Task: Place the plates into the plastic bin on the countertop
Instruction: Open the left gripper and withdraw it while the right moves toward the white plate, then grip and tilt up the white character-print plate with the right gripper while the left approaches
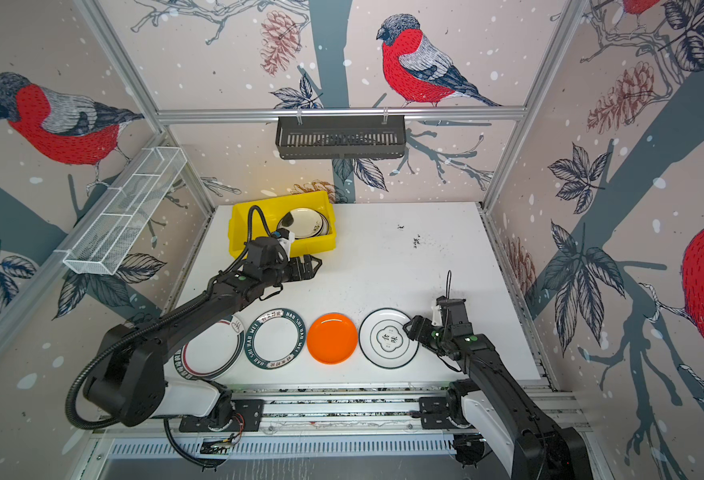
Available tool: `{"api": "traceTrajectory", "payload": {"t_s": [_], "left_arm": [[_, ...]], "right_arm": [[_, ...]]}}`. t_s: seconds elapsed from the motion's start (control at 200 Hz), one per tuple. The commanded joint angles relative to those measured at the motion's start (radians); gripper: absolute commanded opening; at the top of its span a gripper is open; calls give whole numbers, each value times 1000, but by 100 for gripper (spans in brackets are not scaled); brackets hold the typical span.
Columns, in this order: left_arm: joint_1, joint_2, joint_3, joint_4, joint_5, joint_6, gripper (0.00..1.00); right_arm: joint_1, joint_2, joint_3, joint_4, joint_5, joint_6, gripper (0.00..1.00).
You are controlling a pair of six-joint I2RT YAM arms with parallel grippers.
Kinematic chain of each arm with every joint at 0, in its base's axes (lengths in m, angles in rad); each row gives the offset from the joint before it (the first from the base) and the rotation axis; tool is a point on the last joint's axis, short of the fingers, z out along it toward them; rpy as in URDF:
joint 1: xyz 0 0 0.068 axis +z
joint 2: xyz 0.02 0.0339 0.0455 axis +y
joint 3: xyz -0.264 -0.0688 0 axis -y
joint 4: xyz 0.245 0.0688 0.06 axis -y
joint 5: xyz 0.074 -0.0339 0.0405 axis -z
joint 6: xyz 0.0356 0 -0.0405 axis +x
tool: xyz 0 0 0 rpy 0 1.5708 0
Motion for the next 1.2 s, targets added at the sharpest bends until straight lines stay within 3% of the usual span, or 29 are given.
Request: {"api": "traceTrajectory", "payload": {"t_s": [0.0, 0.12, 0.345, 0.656, 0.826, 1.057, 1.197], "left_arm": [[-38, 4, -16, 111, 26, -66, 97], [-69, 26, -22, 143, 58, -94, 97], [-78, 63, -13, 183, 92, -120, 97], [-79, 92, 20, 179, 81, -106, 97], [-79, 108, 27, 184, 91, -111, 97], [-79, 107, 27, 183, 95, -110, 97], [-78, 110, 27, 182, 97, -110, 97]], "right_arm": [[5, -21, -12, 4, -10, 31, 72], [10, -41, -25, 2, -14, 40, 69], [21, -77, -56, -8, -23, 51, 53], [28, -143, -85, -38, -35, 61, 50], [32, -158, -96, -41, -43, 73, 44], [35, -175, -104, -33, -41, 95, 28], [37, -176, -109, -31, -30, 103, 27]]}}
